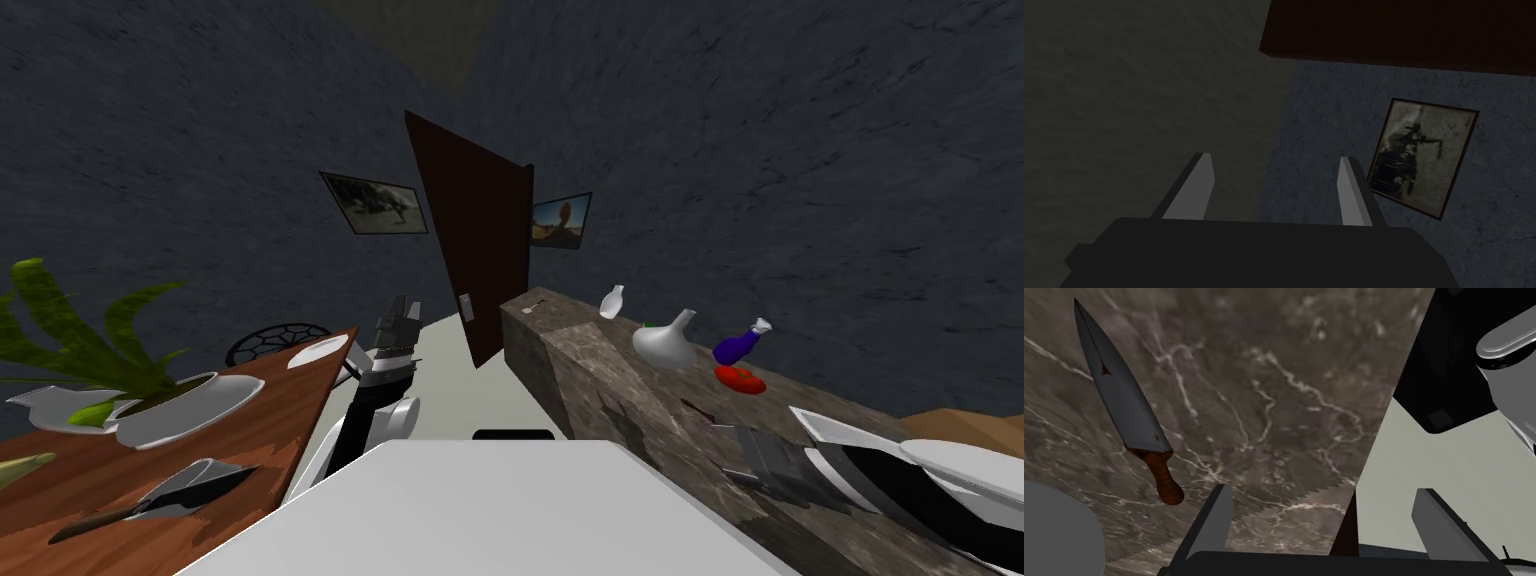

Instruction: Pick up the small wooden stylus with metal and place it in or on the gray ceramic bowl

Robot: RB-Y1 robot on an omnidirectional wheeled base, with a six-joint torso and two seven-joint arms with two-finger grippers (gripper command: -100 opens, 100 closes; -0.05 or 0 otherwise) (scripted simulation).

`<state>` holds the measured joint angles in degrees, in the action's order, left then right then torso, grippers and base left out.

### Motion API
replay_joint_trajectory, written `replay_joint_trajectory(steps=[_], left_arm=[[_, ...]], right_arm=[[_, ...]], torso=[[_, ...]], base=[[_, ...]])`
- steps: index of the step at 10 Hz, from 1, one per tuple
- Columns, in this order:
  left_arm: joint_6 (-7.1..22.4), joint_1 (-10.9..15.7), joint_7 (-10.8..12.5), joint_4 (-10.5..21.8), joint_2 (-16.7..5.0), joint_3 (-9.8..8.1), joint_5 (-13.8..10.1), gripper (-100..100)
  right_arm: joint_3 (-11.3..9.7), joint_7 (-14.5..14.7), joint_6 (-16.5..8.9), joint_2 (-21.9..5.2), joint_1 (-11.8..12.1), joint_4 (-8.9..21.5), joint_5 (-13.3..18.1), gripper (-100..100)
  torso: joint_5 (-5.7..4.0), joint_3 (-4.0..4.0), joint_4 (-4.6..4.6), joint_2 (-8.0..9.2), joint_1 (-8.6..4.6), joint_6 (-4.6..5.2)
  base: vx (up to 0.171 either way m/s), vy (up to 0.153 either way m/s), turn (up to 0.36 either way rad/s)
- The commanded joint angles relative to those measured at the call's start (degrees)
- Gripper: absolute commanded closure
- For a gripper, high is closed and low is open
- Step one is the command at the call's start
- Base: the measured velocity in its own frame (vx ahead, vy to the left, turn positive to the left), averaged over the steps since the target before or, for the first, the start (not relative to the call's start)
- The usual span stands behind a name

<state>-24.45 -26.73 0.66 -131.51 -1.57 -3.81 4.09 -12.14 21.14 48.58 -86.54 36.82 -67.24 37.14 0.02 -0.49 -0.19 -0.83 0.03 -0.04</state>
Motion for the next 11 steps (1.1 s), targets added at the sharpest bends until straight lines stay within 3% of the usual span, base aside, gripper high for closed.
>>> replay_joint_trajectory(steps=[1,2,4,5,7,8,9,10,11], left_arm=[[0.0,0.0,0.0,0.0,0.0,0.0,0.0,0],[0.0,0.0,0.0,0.0,0.0,0.0,0.0,0],[0.0,0.01,0.0,0.0,0.0,0.0,0.0,0],[0.0,0.01,0.0,0.0,0.0,0.0,0.0,0],[0.0,0.01,0.0,0.0,0.0,0.0,0.0,0],[0.0,0.01,0.0,0.0,0.0,0.0,0.0,0],[0.0,0.01,0.0,0.0,0.0,0.0,0.0,0],[0.0,0.02,0.0,0.0,0.0,0.0,0.0,0],[0.0,0.02,0.0,0.0,0.0,0.0,0.0,0]], right_arm=[[-1.19,-0.47,-0.29,-2.63,0.92,2.03,1.89,-100],[-1.19,-0.47,-0.29,-2.63,0.92,2.03,1.89,-100],[-3.58,-0.6,-0.76,-4.38,3.34,4.2,4.63,-100],[-3.58,-0.6,-0.76,-4.38,2.97,4.2,4.63,-100],[-5.4,-0.8,-1.17,-4.64,5.07,4.95,6.25,-100],[-5.16,-0.71,-0.77,-4.17,3.7,5.24,6.12,-100],[-5.29,-0.71,-0.79,-4.15,3.75,5.31,6.25,0],[-7.34,-0.84,-2.71,-5.11,3.11,3.39,5.0,-100],[-9.14,-0.97,-4.47,-6.06,2.48,1.47,3.76,-100]], torso=[[0.0,0.0,0.0,0.0,0.0,0.0],[0.0,-0.02,-0.01,-0.03,-0.06,0.0],[-0.01,0.21,0.08,0.38,-0.02,0.03],[-0.05,0.16,0.06,0.28,-0.19,0.0],[-0.04,0.24,0.09,0.42,-0.08,0.06],[-0.03,0.25,0.1,0.44,-0.06,0.04],[-0.02,0.35,0.13,0.62,-0.02,0.06],[-0.01,0.45,0.18,0.78,0.03,0.07],[-0.01,0.49,0.2,0.86,-0.02,0.07]], base=[[0.231,-0.02,0.14],[0.144,-0.013,0.045],[0.132,-0.033,0.127],[0.145,-0.058,0.079],[0.113,-0.02,0.066],[0.052,-0.014,0.023],[0.01,-0.003,-0.001],[0.0,-0.023,-0.003],[-0.007,-0.048,-0.002]])
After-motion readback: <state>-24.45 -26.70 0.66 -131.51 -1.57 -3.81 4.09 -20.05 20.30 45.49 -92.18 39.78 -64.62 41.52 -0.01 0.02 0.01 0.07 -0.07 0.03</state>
